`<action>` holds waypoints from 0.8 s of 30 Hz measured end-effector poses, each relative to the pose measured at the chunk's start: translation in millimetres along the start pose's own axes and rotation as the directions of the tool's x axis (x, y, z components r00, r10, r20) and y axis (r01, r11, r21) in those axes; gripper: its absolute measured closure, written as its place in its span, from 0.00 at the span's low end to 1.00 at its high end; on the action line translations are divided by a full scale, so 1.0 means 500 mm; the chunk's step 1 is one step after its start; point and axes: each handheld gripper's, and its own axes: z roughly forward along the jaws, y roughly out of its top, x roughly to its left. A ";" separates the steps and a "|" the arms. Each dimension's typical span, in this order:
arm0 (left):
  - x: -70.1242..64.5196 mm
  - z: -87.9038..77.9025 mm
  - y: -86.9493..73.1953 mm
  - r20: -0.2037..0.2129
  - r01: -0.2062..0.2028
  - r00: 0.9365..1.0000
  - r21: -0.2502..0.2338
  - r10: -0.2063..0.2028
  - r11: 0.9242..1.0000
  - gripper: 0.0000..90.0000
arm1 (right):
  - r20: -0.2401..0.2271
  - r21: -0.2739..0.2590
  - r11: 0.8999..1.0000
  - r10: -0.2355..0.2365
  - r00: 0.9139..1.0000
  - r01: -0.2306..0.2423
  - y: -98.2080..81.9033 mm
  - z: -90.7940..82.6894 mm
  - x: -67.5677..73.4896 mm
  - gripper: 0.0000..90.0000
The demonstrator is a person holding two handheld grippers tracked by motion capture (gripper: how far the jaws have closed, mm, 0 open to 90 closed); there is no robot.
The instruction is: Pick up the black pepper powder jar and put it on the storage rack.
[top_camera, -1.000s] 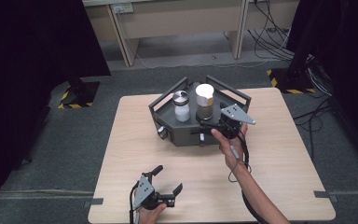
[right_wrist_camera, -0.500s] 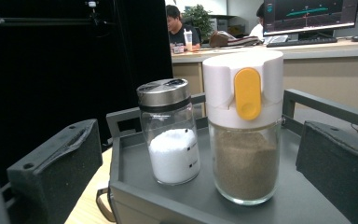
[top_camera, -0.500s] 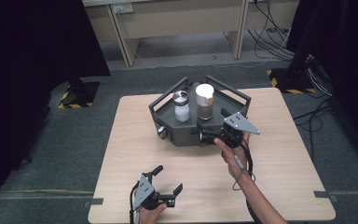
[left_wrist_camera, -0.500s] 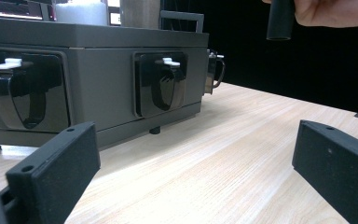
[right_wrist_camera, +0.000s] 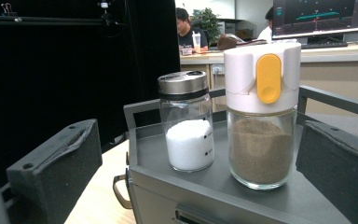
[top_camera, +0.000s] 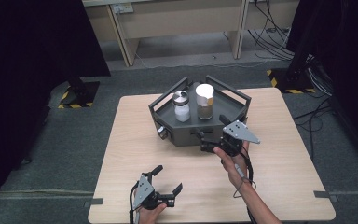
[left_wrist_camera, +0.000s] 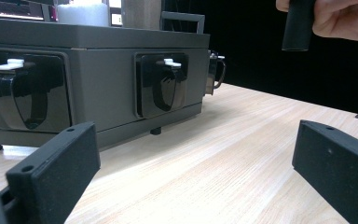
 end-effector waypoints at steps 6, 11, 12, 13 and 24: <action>0.000 0.000 0.000 0.000 0.001 1.000 -0.002 -0.001 1.000 0.00 | -0.002 -0.003 1.000 -0.006 1.000 0.006 -0.006 -0.010 0.002 0.00; 0.000 -0.001 0.000 -0.002 0.001 1.000 -0.002 -0.001 1.000 0.00 | -0.004 -0.004 1.000 -0.022 1.000 0.022 -0.015 -0.019 0.006 0.00; 0.000 -0.001 0.000 -0.002 0.001 1.000 -0.002 -0.001 1.000 0.00 | -0.004 -0.005 1.000 -0.022 1.000 0.022 -0.017 -0.022 0.007 0.00; 0.000 -0.001 0.000 -0.002 0.001 1.000 -0.002 -0.001 1.000 0.00 | -0.005 -0.005 1.000 -0.024 1.000 0.024 -0.021 -0.025 0.007 0.00; -0.001 -0.001 0.000 -0.007 -0.001 1.000 -0.003 0.001 1.000 0.00 | -0.027 0.002 1.000 -0.013 1.000 0.013 -0.053 -0.056 0.011 0.00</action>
